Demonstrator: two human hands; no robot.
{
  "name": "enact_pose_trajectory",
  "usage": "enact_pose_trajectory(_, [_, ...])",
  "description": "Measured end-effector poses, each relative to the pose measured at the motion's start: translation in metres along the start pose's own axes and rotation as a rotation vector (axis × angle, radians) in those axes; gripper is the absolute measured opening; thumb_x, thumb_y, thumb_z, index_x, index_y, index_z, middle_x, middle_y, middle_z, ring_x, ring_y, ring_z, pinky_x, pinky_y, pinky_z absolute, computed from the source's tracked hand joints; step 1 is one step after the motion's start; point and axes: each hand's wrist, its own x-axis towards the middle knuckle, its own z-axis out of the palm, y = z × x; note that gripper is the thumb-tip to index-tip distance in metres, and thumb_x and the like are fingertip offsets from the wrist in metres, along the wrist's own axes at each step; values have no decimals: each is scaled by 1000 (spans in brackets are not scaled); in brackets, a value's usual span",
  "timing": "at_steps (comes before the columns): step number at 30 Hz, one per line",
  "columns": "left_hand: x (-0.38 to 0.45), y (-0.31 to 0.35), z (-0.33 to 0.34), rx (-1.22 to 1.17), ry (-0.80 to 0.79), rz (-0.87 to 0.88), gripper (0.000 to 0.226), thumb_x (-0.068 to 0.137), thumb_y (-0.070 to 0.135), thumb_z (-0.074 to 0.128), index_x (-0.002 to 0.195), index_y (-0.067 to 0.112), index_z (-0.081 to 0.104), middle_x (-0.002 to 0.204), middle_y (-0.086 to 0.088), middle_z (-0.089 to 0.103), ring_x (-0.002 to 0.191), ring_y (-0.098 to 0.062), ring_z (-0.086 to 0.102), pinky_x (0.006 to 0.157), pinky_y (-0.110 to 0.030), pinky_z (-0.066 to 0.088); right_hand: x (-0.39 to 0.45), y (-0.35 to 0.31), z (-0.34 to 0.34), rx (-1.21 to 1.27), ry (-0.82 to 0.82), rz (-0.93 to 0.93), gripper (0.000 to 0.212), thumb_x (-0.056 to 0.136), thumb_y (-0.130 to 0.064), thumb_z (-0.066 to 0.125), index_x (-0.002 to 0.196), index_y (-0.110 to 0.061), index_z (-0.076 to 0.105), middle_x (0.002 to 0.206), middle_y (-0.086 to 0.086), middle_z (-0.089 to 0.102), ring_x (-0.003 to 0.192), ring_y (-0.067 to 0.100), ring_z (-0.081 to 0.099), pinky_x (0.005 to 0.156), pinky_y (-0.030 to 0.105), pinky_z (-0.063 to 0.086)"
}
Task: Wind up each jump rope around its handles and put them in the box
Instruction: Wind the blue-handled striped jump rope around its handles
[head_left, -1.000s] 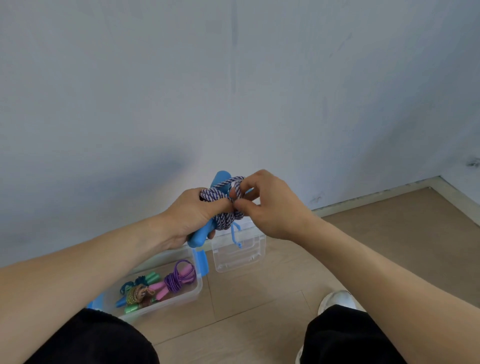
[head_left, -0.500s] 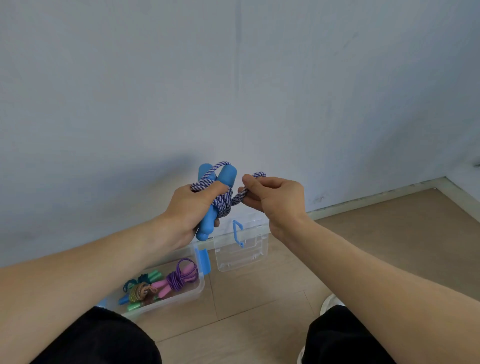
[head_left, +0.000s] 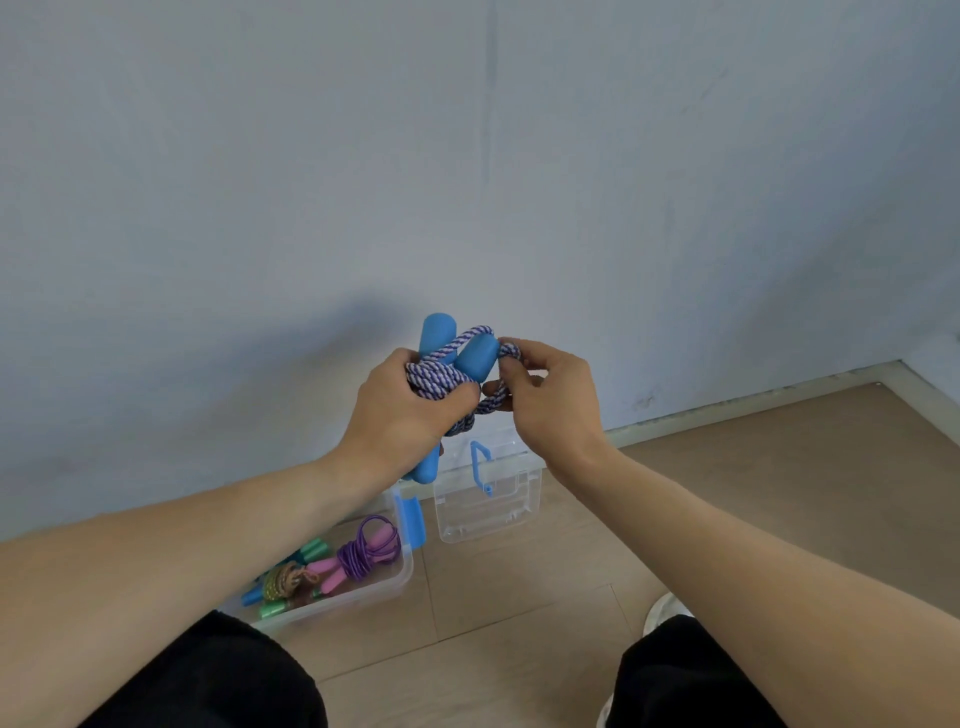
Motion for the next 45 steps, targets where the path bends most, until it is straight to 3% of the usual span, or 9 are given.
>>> enact_pose_trajectory(3, [1,0,-1,65,36,40,34,75,29,81,96,17,58,86,-3,68,61,-17,66,47,-30,53,-2,-4,1,-121,-22,-103,34,100,-18,53,134,-19,59,103,2,61,81,6,63,72,4,49])
enact_pose_trajectory(5, [0,-1,0,110,37,82,33,75,30,81,92,20,55,81,4,67,57,-7,65,49,-26,52,-3,-6,2,-177,-30,-147,36,100,-19,53,136,-19,57,102,1,55,78,0,55,65,-1,42])
enact_pose_trajectory(10, [0,-1,-10,402,-111,236,43,71,35,81,101,21,53,81,8,64,65,-5,61,53,-15,44,3,-5,-16,-198,-95,-76,49,83,-23,76,128,-22,60,77,-2,71,70,7,68,70,21,54])
enact_pose_trajectory(14, [2,-4,-16,472,-256,312,47,70,33,83,107,22,54,81,8,64,66,-6,59,55,-20,43,0,-7,-28,-285,-227,-71,38,75,-18,84,109,-19,68,68,2,73,63,6,72,54,7,44])
enact_pose_trajectory(20, [2,-3,-14,512,-278,329,41,69,31,81,101,21,59,80,6,66,68,-10,61,60,-28,49,1,-6,-30,-463,-187,-156,17,75,-28,83,82,-23,68,71,-10,63,62,7,59,49,10,37])
enact_pose_trajectory(24, [0,-1,-10,426,-271,235,31,69,27,81,89,19,59,75,5,68,61,-9,67,55,-25,51,7,-1,-31,-512,-251,-252,12,84,-26,75,87,-25,64,92,-11,60,72,6,57,56,10,40])
enact_pose_trajectory(31, [-1,-4,-9,492,-327,186,27,70,32,81,78,23,57,68,8,61,54,-1,54,48,-13,37,15,-1,-38,-723,-393,-454,8,77,-19,69,85,-19,67,81,-6,65,70,9,57,65,26,51])
enact_pose_trajectory(40, [5,5,-11,442,-243,130,37,64,40,79,76,8,63,68,-7,67,55,-19,58,58,-42,51,11,-19,-24,-1029,-380,-605,15,89,-16,49,101,-16,56,92,-1,44,69,28,50,63,37,43])
enact_pose_trajectory(45, [3,12,-13,378,-226,116,34,65,36,78,73,6,62,64,-7,65,51,-16,54,54,-35,46,13,-21,-27,-901,-339,-537,22,93,-11,45,107,-20,60,96,2,47,72,28,54,67,35,45])
